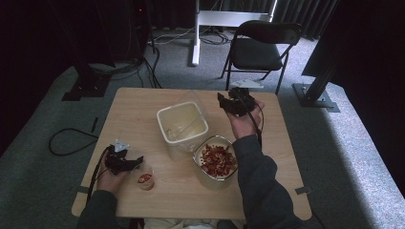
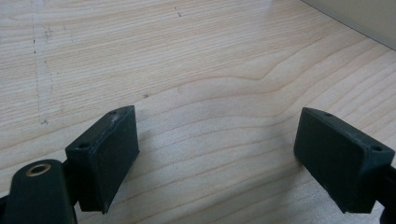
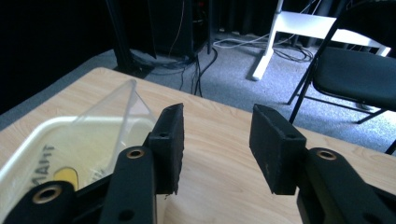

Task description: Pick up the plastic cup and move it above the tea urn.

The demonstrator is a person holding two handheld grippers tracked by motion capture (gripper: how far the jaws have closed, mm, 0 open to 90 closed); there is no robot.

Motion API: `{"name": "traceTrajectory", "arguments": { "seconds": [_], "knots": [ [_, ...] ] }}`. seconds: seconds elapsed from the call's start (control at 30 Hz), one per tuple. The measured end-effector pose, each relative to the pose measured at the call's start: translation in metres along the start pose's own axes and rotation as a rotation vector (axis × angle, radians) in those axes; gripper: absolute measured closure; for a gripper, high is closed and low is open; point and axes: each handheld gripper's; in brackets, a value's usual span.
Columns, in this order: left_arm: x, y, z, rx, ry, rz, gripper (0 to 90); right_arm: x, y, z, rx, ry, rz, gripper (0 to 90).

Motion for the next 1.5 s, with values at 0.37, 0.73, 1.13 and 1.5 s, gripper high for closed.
{"name": "traceTrajectory", "arguments": {
  "seconds": [0.37, 0.73, 1.13, 1.5],
  "knots": [
    [0.0, 0.0, 0.0, 0.001, -0.001, 0.0, 14.5, -0.006, 0.014, -0.013, -0.067, -0.039, 0.046, 54.7],
    [0.0, 0.0, 0.0, 0.0, -0.001, 0.0, 14.5, -0.032, 0.024, -0.01, -0.035, -0.08, 0.145, 52.4],
    [0.0, 0.0, 0.0, 0.0, 0.0, 0.0, 14.5, -0.039, 0.022, -0.008, -0.006, -0.099, 0.151, 52.6],
    [0.0, 0.0, 0.0, 0.002, -0.002, 0.0, 14.5, -0.047, 0.023, -0.002, 0.032, -0.08, 0.197, 53.3]
  ]
}}
Point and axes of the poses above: each handheld gripper's, and its own axes: y roughly forward along the jaws, z roughly out of its top, x roughly to its right, and after that the axes turned 11 degrees about -y, right-handed
